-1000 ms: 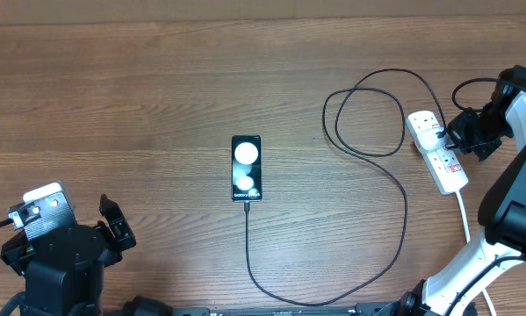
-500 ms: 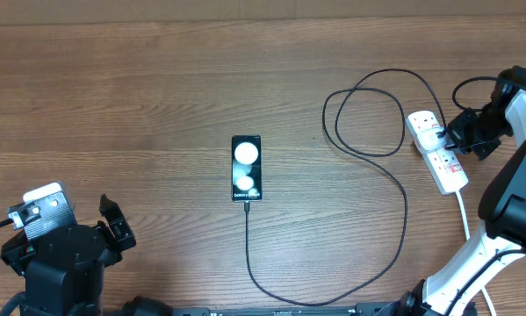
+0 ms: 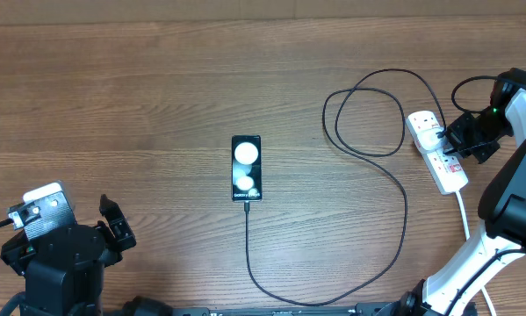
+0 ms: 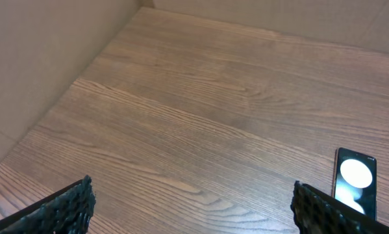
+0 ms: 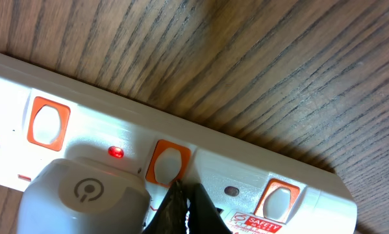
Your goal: Plug charger to phone and switch on socket
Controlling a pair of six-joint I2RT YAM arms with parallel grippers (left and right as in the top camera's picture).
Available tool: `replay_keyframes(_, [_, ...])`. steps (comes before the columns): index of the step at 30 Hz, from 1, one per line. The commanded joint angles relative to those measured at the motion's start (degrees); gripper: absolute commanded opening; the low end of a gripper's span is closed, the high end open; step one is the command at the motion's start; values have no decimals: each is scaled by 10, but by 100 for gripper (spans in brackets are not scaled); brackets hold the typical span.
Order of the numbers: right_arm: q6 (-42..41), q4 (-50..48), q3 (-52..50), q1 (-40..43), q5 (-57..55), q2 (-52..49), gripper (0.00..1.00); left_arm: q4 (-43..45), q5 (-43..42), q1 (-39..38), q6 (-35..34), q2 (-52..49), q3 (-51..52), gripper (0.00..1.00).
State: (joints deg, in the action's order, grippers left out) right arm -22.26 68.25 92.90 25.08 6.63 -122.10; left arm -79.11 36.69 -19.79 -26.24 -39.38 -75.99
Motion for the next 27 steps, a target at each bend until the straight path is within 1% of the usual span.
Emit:
replay_keyframes(1, [-2, 6, -5, -3, -21, -16, 4, 0, 7, 3, -6, 3, 2, 99])
replay_keyframes(7, [-4, 7, -4, -2, -22, 8, 4, 0, 7, 31, -6, 22, 2, 100])
replay_keyframes(13, [-35, 30, 18, -3, -79, 78, 4, 0, 7, 80, -6, 88, 2, 100])
replay_keyframes(15, [-40, 30, 26, -3, -81, 118, 4, 0, 7, 92, -6, 113, 2, 100])
replay_keyframes(21, [-117, 6, 59, -4, -76, 271, 4, 0, 8, 109, -6, 181, 2, 100])
replay_keyframes(25, [-130, -48, 91, -13, -40, 388, 4, 0, 8, 116, -6, 219, 2, 99])
replay_keyframes(27, [-129, -94, 106, -19, -13, 448, 4, -1, 8, 121, -6, 239, 2, 100])
